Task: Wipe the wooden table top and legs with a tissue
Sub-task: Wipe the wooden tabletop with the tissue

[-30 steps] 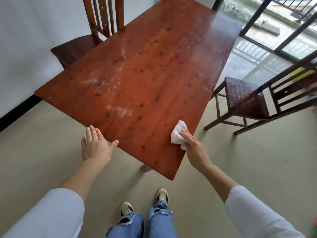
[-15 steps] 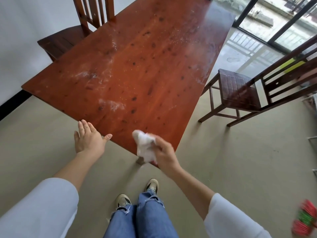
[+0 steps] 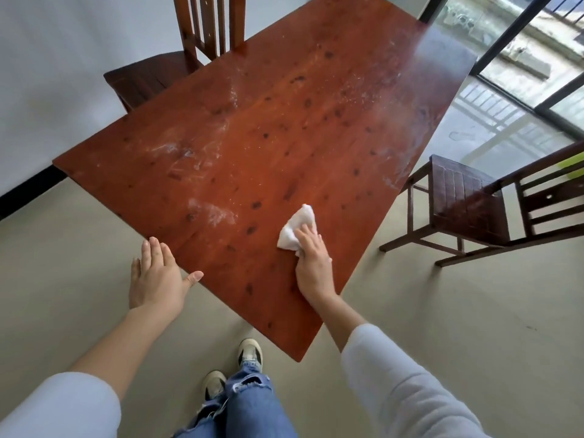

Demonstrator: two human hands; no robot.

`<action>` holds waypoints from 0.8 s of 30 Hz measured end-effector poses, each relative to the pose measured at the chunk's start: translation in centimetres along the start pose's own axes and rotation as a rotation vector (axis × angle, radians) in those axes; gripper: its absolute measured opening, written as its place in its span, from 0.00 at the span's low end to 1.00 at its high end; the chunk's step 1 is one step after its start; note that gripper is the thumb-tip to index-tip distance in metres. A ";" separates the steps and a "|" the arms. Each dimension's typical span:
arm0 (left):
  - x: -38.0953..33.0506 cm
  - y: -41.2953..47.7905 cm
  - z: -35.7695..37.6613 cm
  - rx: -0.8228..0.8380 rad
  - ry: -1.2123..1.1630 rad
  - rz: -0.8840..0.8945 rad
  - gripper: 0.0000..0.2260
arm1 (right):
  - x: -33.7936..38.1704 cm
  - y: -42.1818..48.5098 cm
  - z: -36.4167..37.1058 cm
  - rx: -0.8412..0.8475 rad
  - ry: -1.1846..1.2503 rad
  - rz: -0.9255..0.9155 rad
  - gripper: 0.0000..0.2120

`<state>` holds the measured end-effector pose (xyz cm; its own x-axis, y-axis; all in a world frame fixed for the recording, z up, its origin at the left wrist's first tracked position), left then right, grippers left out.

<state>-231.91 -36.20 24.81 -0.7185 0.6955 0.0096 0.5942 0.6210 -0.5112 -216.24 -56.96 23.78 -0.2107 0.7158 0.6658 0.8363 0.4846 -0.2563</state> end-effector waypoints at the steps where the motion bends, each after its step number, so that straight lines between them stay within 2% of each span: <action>1: 0.0 0.0 0.0 0.004 -0.017 -0.003 0.40 | 1.4 -0.9 2.3 0.054 0.001 -0.078 0.21; 3: 0.0 0.1 0.0 0.000 -0.057 -0.002 0.38 | 5.0 -2.8 6.1 0.182 0.093 -0.215 0.20; 6: 0.7 -0.4 0.5 -0.024 -0.131 0.034 0.34 | 9.4 -3.8 8.2 0.377 0.394 -0.123 0.19; 8: 1.6 -0.9 0.6 -0.032 -0.176 0.058 0.33 | 10.4 -2.7 7.2 0.346 0.557 -0.067 0.17; 11: 3.5 -0.8 0.1 -0.053 -0.216 0.092 0.28 | 9.5 0.7 3.1 0.165 0.673 -0.037 0.12; 14: 5.3 0.9 -1.3 -0.121 -0.302 0.075 0.26 | 7.4 4.5 -1.8 -0.059 0.603 0.045 0.12; 16: 6.1 2.6 -2.7 -0.149 -0.341 0.047 0.27 | 5.1 6.7 -3.2 -0.174 0.436 0.136 0.15; 19: 6.9 5.6 -4.5 -0.142 -0.340 0.023 0.30 | 2.8 8.2 -1.8 -0.179 0.073 0.216 0.24; 21: 7.7 7.6 -5.4 -0.127 -0.291 0.022 0.32 | 4.3 7.6 1.5 -0.158 -0.048 0.105 0.27; 24: 9.3 9.7 -6.5 -0.110 -0.225 0.033 0.33 | 9.4 5.1 8.7 -0.056 -0.085 -0.153 0.26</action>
<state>-230.45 -21.36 25.53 -0.7534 0.6253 -0.2033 0.6452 0.6438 -0.4114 -218.41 -43.37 22.65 -0.3782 0.6769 0.6315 0.8175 0.5642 -0.1152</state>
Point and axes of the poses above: each hand's wrist, its own y-axis towards the middle knuckle, its own z-axis out of the palm, x = y × z, the point moved 2 cm from there along y, towards the middle knuckle, and after that the axes turned 6 degrees about x, right-handed, at the moved point
